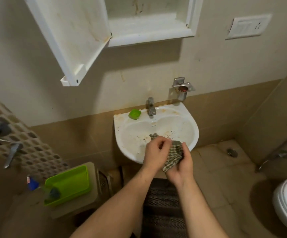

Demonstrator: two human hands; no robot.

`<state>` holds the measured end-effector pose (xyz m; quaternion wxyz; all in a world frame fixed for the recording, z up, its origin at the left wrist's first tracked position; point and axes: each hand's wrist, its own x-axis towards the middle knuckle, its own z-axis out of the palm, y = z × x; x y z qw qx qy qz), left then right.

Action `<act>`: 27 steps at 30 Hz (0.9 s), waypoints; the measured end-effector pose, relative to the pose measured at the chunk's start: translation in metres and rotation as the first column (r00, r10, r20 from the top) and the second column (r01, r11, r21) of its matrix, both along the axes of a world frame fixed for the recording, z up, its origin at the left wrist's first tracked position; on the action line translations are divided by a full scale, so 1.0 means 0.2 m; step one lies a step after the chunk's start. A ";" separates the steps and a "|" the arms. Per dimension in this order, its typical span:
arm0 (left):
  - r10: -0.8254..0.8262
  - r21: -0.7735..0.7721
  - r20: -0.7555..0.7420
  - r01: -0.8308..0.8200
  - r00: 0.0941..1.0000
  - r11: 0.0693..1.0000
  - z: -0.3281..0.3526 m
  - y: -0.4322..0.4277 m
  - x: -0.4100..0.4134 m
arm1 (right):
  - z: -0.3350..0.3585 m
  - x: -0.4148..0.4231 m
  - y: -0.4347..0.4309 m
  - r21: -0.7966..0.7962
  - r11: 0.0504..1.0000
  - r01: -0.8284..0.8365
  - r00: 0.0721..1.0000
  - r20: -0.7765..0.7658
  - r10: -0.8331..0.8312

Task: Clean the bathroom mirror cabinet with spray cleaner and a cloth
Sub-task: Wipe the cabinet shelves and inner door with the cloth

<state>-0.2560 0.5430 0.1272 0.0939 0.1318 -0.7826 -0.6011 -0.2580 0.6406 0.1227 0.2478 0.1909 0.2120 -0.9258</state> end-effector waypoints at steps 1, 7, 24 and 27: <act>0.126 -0.001 -0.031 -0.126 0.992 0.992 0.01 -0.01 -0.03 | 0.02 -0.03 0.00 0.000 1.000 -0.001 1.000 -0.015 0.001; 0.072 0.605 0.276 -0.231 0.959 0.762 0.06 -0.10 -0.30 | 0.10 -0.27 0.00 0.058 0.998 -0.026 0.999 -0.045 0.029; 0.130 0.562 -0.370 0.110 0.920 0.819 1.02 -0.09 -1.11 | 1.03 -1.05 -0.13 0.383 0.855 0.350 0.819 -0.568 -0.080; 0.153 0.413 -0.618 0.153 0.771 0.898 1.50 -0.18 -1.23 | 1.56 -1.25 -0.20 0.344 0.792 0.503 0.587 -0.809 -0.022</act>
